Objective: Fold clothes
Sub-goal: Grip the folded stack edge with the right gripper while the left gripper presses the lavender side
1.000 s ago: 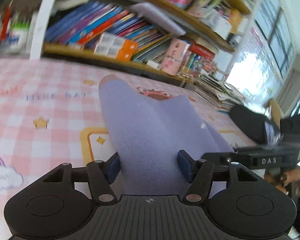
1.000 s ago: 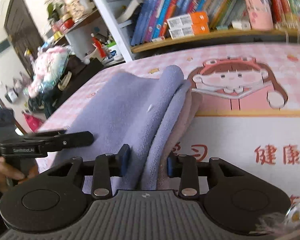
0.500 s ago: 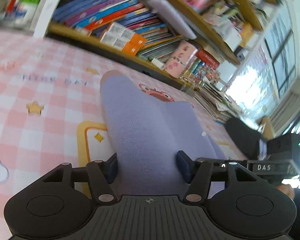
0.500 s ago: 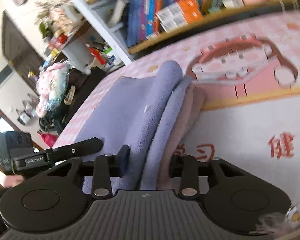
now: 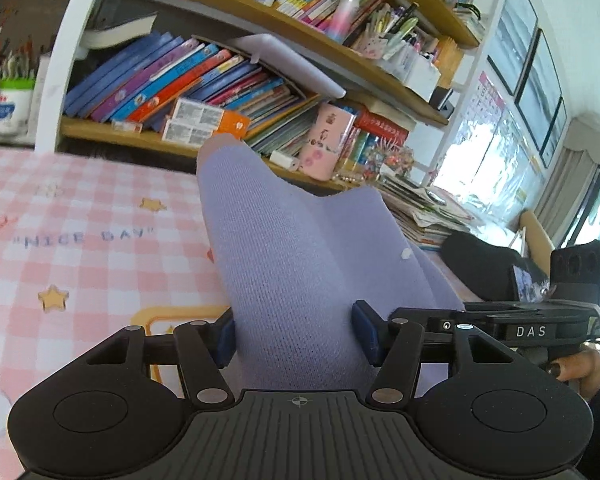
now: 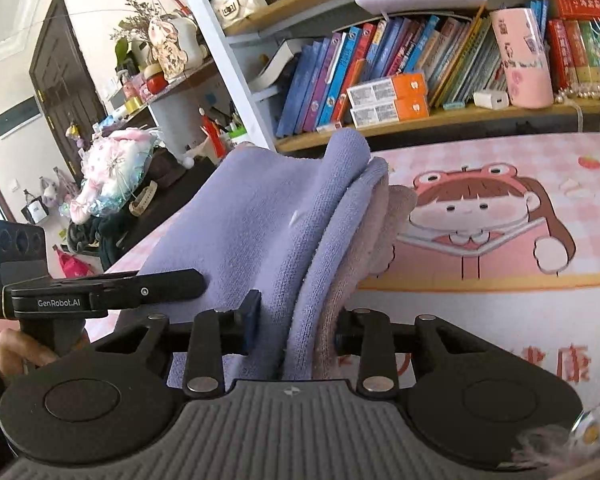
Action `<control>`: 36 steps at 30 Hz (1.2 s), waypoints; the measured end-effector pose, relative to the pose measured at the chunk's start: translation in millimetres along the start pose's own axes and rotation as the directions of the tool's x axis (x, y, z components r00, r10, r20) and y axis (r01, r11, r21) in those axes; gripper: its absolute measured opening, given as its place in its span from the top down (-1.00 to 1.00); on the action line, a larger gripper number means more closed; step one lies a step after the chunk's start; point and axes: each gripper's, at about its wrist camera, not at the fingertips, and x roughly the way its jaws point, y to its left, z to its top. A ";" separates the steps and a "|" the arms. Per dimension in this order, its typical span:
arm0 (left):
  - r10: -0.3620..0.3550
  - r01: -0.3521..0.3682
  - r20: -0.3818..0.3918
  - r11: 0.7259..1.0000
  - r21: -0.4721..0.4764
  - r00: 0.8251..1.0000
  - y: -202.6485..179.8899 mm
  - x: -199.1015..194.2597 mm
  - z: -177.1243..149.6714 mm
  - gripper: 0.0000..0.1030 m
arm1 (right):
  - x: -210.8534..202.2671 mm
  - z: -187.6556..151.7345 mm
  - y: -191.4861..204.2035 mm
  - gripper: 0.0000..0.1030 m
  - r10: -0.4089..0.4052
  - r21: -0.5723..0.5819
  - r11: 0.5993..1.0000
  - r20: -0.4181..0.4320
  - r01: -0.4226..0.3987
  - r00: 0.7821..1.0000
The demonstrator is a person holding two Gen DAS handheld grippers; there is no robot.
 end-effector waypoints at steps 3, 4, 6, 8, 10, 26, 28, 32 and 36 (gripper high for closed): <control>0.007 -0.007 -0.001 1.000 0.008 1.000 4.2 6.6 11.3 -0.13 | 7.1 10.1 -2.5 0.41 -0.001 -0.014 1.000 0.006 0.001 1.000; 0.009 -0.009 0.001 1.000 0.013 1.000 5.9 8.6 15.1 -0.13 | 10.4 14.2 -3.8 0.41 -0.001 -0.020 1.000 0.007 0.001 1.000; 0.013 -0.013 0.007 1.000 0.023 1.000 9.3 12.2 22.4 -0.13 | 17.2 23.0 -7.1 0.41 0.003 -0.028 1.000 0.010 -0.003 1.000; 0.012 -0.012 0.011 1.000 0.023 1.000 15.9 17.2 31.5 -0.13 | 26.7 33.6 -10.5 0.41 0.008 -0.038 0.999 0.014 -0.008 1.000; 0.007 -0.008 0.016 1.000 0.015 1.000 25.0 23.8 41.6 -0.13 | 36.8 44.7 -14.0 0.41 0.011 -0.051 0.999 0.018 -0.010 1.000; 0.062 -0.060 0.010 0.989 -0.132 0.998 123.0 119.9 105.7 -0.11 | 177.7 138.1 -72.7 0.41 -0.002 -0.001 1.000 -0.047 0.002 0.999; 0.075 -0.073 0.006 0.987 -0.141 0.997 132.8 131.7 108.8 -0.07 | 194.0 142.9 -80.6 0.41 -0.013 0.009 1.000 -0.049 0.013 0.999; 0.100 -0.099 -0.004 0.982 -0.161 0.995 152.4 155.2 115.0 -0.01 | 220.0 149.7 -92.2 0.43 -0.050 0.034 0.998 -0.041 0.051 0.998; 0.100 -0.100 -0.010 0.978 -0.181 0.995 165.5 171.9 119.3 0.00 | 236.5 149.6 -105.6 0.43 -0.072 0.080 0.994 -0.027 0.074 0.997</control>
